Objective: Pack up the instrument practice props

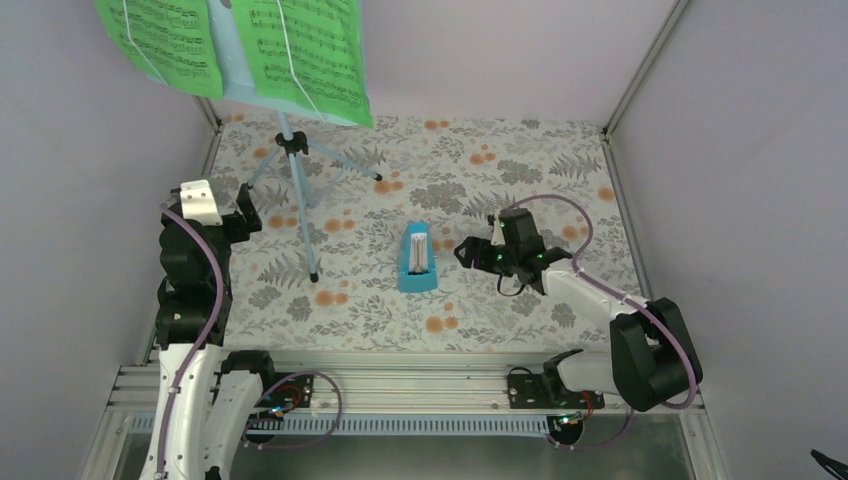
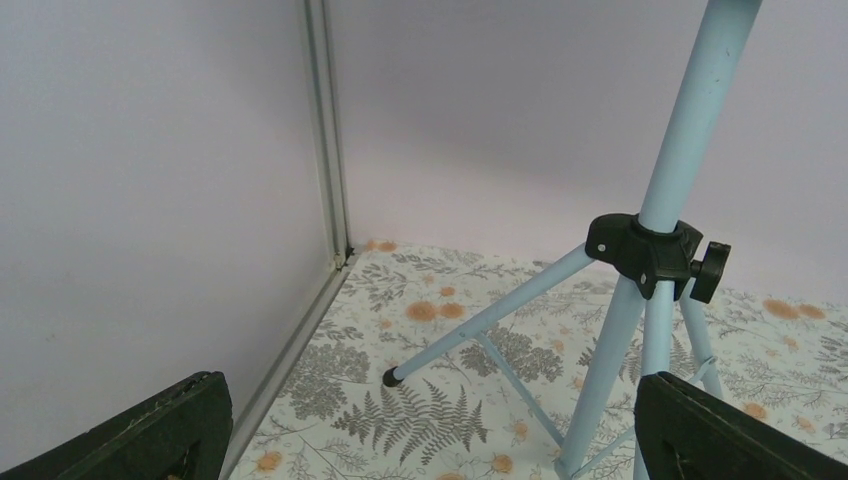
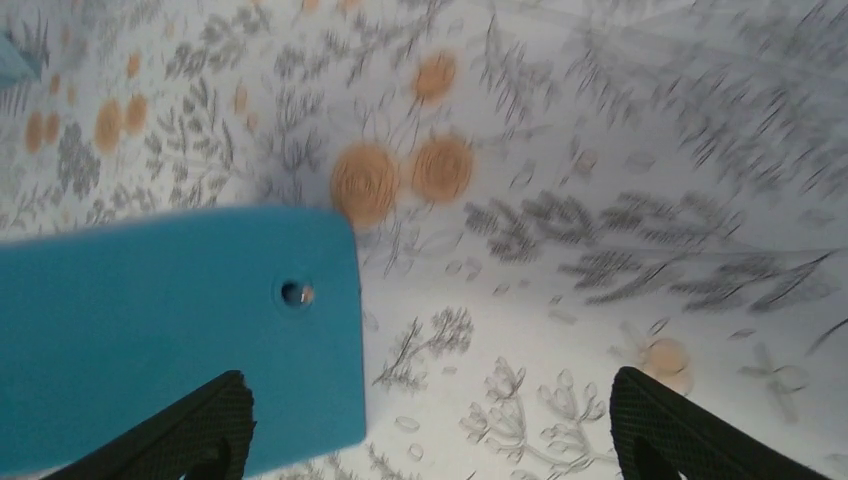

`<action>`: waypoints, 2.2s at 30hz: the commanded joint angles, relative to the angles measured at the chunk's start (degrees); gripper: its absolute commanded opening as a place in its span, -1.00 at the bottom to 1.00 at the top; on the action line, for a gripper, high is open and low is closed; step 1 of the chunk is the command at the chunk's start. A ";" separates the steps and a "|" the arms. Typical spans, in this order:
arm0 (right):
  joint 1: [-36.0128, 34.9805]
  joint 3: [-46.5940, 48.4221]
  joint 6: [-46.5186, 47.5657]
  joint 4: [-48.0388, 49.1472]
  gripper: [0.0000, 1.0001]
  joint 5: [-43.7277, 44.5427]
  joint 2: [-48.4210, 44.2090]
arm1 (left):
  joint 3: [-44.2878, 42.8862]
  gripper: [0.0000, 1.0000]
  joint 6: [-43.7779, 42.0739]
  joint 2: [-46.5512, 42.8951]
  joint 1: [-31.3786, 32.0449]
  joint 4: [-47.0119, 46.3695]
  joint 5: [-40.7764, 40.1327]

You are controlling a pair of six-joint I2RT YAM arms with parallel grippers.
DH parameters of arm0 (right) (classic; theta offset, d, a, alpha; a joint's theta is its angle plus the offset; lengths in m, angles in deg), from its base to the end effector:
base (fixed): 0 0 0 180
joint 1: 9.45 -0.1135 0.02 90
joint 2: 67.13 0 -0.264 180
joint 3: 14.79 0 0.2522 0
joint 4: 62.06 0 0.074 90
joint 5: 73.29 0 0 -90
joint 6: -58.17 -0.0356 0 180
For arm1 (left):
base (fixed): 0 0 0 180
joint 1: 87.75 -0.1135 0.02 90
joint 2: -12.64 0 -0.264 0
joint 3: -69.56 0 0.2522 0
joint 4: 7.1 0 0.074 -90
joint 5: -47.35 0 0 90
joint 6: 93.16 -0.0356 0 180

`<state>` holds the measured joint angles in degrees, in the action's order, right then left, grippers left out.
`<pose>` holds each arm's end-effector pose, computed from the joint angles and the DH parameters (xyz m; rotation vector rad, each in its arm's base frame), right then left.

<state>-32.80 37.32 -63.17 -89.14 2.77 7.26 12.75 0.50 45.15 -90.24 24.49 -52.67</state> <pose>0.2289 0.1082 0.1898 0.0620 2.5311 0.7049 0.1350 0.0121 0.3453 -0.2212 1.6834 0.1332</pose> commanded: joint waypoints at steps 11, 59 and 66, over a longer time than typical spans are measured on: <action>-9.34 -5.75 -6.58 13.27 0.05 -3.38 4.83 | 0.24 1.00 0.47 0.26 -0.24 -0.52 -0.61; -18.92 -6.04 34.64 41.31 0.99 -12.69 -8.27 | 0.44 1.00 -0.04 0.44 -0.24 -0.73 0.10; -19.05 -3.65 35.37 45.10 0.99 -12.25 0.65 | 0.42 1.00 -0.01 0.58 -0.24 -0.72 0.61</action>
<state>-52.01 31.55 -30.42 -49.01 -9.14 4.90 12.97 0.48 45.70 -90.24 24.51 -52.69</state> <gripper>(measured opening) 0.993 0.999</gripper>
